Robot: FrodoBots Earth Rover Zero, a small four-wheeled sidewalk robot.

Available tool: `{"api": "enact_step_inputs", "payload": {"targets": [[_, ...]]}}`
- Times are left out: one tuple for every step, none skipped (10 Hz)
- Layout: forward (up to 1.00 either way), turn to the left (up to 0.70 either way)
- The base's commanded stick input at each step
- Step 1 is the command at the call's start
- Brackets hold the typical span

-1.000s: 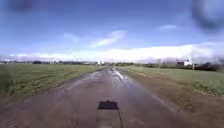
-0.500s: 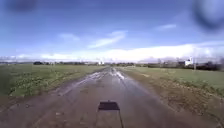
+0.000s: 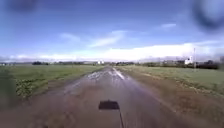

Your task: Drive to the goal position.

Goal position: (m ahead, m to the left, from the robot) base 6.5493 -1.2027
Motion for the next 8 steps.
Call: {"api": "enact_step_inputs", "payload": {"targets": [[0.70, 0.00], [0.70, 0.15], [0.70, 0.31], [0.70, 0.05], [0.70, 0.01], [0.70, 0.00], [0.70, 0.00], [0.70, 0.00]]}}
